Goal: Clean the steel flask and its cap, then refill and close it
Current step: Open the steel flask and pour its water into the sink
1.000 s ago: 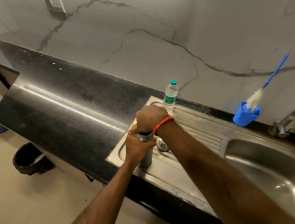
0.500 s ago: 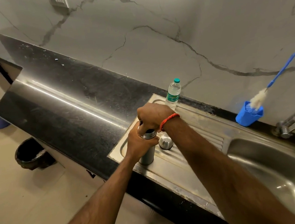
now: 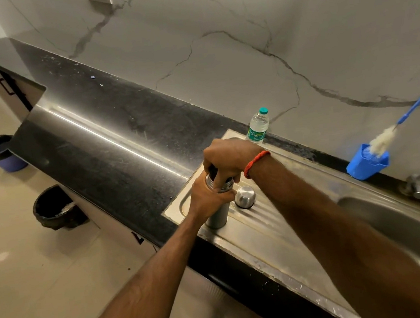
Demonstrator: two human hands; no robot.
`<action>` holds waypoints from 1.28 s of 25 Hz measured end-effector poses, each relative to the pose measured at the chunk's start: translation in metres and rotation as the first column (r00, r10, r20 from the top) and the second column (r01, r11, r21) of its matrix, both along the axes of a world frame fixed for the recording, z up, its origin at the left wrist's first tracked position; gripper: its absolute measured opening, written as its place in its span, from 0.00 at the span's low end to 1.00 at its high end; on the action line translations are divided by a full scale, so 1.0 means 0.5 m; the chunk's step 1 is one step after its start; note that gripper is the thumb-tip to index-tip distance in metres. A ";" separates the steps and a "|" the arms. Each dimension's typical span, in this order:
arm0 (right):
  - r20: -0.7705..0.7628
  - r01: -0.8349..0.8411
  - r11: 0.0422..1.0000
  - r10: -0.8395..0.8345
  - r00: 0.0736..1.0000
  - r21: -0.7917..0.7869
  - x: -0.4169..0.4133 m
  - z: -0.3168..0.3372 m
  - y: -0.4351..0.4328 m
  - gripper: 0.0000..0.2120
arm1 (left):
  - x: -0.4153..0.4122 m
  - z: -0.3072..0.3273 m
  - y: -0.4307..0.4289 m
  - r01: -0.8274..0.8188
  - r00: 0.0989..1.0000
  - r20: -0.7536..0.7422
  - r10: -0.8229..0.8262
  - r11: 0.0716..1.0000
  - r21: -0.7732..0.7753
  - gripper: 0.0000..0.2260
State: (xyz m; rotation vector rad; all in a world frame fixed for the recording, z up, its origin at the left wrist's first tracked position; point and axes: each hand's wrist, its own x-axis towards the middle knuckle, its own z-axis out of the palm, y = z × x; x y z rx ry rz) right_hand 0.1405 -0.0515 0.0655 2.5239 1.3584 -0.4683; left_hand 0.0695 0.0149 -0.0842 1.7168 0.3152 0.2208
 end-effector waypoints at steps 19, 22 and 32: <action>-0.016 0.019 0.999 -0.019 1.000 0.035 -0.002 0.002 -0.016 0.19 | 0.002 -0.007 -0.002 0.018 0.999 0.042 -0.017 1.000 -0.024 0.26; -0.136 -0.170 0.985 0.172 0.976 0.027 0.013 0.016 -0.039 0.23 | 0.006 -0.010 0.005 0.031 0.999 0.008 -0.031 0.999 -0.036 0.24; -0.026 0.052 0.995 -0.050 0.998 0.088 -0.004 0.009 -0.035 0.21 | 0.001 -0.007 0.001 0.047 0.998 0.039 -0.046 0.999 -0.017 0.25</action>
